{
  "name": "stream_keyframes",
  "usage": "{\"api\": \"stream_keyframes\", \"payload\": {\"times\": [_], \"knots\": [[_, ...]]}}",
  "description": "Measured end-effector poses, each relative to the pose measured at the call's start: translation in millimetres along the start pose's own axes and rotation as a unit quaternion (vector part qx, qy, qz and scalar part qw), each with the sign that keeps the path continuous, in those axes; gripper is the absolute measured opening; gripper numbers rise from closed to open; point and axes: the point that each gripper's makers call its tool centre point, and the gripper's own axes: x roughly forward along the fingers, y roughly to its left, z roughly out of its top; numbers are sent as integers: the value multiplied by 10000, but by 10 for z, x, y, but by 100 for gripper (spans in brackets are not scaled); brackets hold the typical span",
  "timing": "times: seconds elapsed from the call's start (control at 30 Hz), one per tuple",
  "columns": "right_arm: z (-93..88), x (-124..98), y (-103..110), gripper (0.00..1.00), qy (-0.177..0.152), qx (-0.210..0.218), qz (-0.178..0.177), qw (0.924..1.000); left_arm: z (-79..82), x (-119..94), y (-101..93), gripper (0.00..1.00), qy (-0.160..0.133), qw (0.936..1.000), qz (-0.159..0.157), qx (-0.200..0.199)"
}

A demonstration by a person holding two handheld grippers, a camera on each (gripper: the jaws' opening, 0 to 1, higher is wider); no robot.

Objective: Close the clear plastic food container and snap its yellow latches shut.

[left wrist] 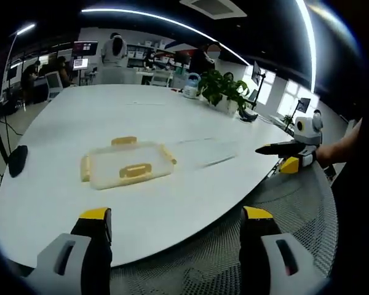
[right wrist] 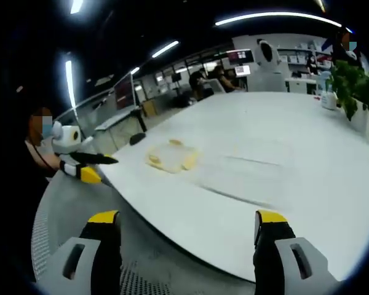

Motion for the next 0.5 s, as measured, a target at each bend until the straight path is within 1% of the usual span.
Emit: {"api": "stream_keyframes", "payload": {"times": [0.1,0.23,0.5], "knots": [[12,0,6,90,-3,3,-7,10000,15,-6,7,86,-34,10000,13,18],[31,0,-10,90,-23,30,-15,10000,24,2,0,86,-2,10000,10,16],[19,0,-1,90,-13,41,7,10000,12,3,3,85,8,10000,14,15]]}}
